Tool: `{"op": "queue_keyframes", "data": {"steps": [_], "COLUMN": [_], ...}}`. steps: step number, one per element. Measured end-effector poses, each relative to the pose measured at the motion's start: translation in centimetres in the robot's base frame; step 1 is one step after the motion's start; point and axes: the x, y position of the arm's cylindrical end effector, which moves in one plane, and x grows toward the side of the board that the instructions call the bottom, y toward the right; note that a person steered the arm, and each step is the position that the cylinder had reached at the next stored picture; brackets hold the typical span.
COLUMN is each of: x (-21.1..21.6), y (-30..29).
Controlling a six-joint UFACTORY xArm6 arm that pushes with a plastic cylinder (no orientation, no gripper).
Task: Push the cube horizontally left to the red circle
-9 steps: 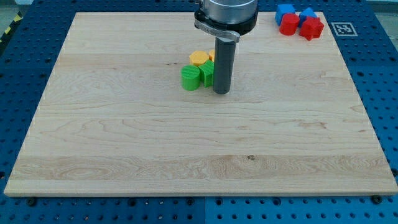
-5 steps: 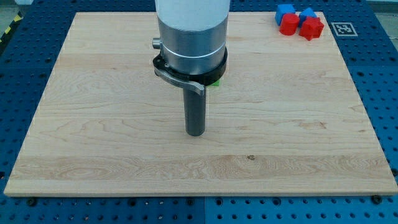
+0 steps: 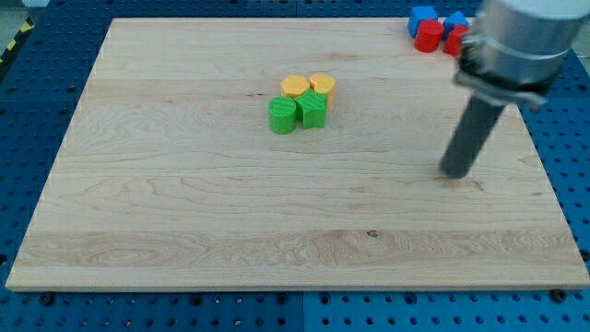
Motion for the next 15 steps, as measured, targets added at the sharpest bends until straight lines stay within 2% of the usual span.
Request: {"op": "queue_keyframes", "data": {"steps": [1, 2, 3, 5, 7, 10, 13, 14, 15], "x": [-7.5, -17.9, -26.6, -28.1, -28.0, -26.6, -27.8, -26.4, -21.6], "y": [7.0, 10.4, 8.2, 6.4, -4.4, -5.3, -5.2, -4.5, -3.8]}}
